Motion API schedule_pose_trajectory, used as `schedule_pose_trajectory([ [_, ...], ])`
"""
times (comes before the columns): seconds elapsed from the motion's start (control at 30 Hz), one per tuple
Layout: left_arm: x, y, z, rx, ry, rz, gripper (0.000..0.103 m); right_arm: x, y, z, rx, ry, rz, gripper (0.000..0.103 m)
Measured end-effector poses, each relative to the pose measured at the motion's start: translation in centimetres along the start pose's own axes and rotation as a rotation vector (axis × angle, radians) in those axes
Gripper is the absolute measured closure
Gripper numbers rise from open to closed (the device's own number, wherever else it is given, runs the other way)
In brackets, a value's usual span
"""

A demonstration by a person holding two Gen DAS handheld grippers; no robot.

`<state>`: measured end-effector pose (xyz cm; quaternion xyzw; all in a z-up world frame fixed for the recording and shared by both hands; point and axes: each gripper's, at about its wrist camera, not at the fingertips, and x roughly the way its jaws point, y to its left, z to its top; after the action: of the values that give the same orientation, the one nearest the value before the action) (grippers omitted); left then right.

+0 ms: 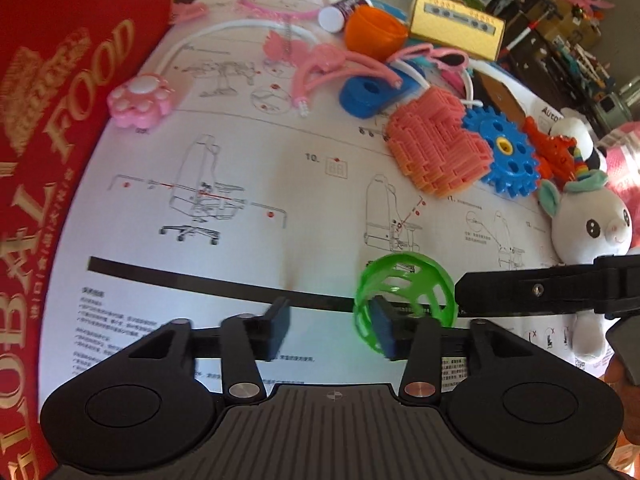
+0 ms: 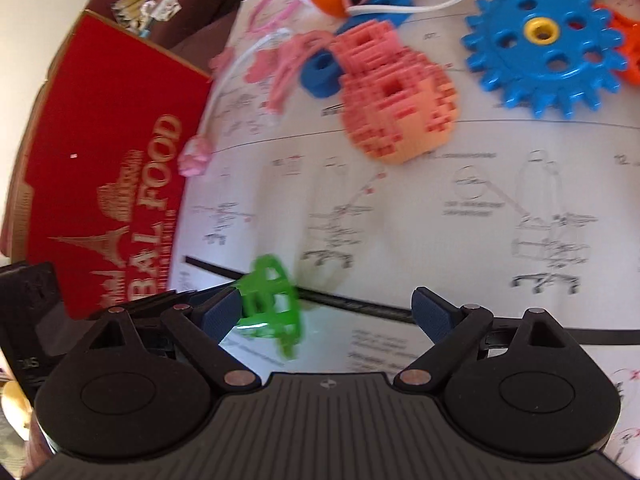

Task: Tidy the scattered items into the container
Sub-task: 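Lift the green ring with the left tool while the right tool approaches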

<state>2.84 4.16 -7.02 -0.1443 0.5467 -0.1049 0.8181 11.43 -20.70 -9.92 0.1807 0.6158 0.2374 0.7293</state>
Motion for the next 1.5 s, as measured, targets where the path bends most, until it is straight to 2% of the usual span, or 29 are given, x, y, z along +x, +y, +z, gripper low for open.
schedule_pose_trajectory([
  [0.1, -1.4, -0.1, -0.3, 0.022, -0.029, -0.006, 0.029, 0.4, 1.3, -0.1, -0.067, 0.005, -0.027, 0.009],
  [0.17, -2.0, -0.3, -0.8, 0.059, -0.046, 0.048, 0.03, 0.7, 1.2, -0.1, -0.06, 0.012, -0.022, 0.009],
  [0.23, -2.0, -0.7, -1.3, 0.115, -0.058, 0.141, 0.033, 1.1, 1.2, -0.2, -0.05, 0.025, 0.011, 0.01],
  [0.27, -1.9, -0.8, -1.5, 0.139, -0.058, 0.16, 0.035, 1.2, 1.3, -0.2, -0.051, 0.027, 0.028, 0.012],
  [0.33, -2.1, -0.9, -1.8, 0.144, -0.052, 0.141, 0.037, 1.3, 1.4, -0.1, -0.047, 0.026, 0.042, 0.012],
  [0.4, -2.6, -1.5, -1.9, 0.168, -0.075, 0.127, 0.038, 1.2, 1.0, 0.2, -0.032, 0.01, 0.02, 0.012],
  [0.5, -2.7, -3.7, -2.2, 0.31, -0.125, 0.185, 0.051, 1.0, 0.0, 0.7, -0.003, -0.007, -0.014, 0.012],
  [0.63, -1.7, -5.5, -1.9, 0.402, -0.125, 0.131, 0.051, 1.3, -1.1, 1.4, 0.066, -0.002, 0.012, 0.012],
  [0.8, 0.4, -7.0, -1.9, 0.529, -0.115, 0.12, 0.046, 2.3, -1.1, 1.8, 0.097, 0.015, 0.053, 0.012],
  [0.87, 1.1, -7.5, -2.0, 0.573, -0.121, 0.111, 0.04, 2.7, -1.0, 1.9, 0.098, 0.021, 0.052, 0.012],
  [0.97, 2.2, -8.2, -2.2, 0.64, -0.111, 0.1, 0.039, 3.1, -1.1, 2.2, 0.106, 0.029, 0.069, 0.01],
  [1.03, 3.0, -8.4, -2.1, 0.663, -0.091, 0.089, 0.039, 3.3, -1.2, 2.3, 0.111, 0.032, 0.089, 0.01],
  [1.2, 4.1, -8.6, -2.0, 0.699, -0.1, 0.11, 0.028, 3.5, -1.3, 2.6, 0.152, 0.047, 0.134, 0.009],
  [1.43, 3.5, -7.0, -1.3, 0.613, -0.096, 0.086, 0.029, 1.7, -0.4, 3.0, 0.15, 0.022, 0.233, 0.009],
  [1.5, 3.3, -6.4, -1.1, 0.572, -0.077, 0.037, 0.036, 1.1, 0.2, 3.3, 0.132, 0.012, 0.267, 0.011],
])
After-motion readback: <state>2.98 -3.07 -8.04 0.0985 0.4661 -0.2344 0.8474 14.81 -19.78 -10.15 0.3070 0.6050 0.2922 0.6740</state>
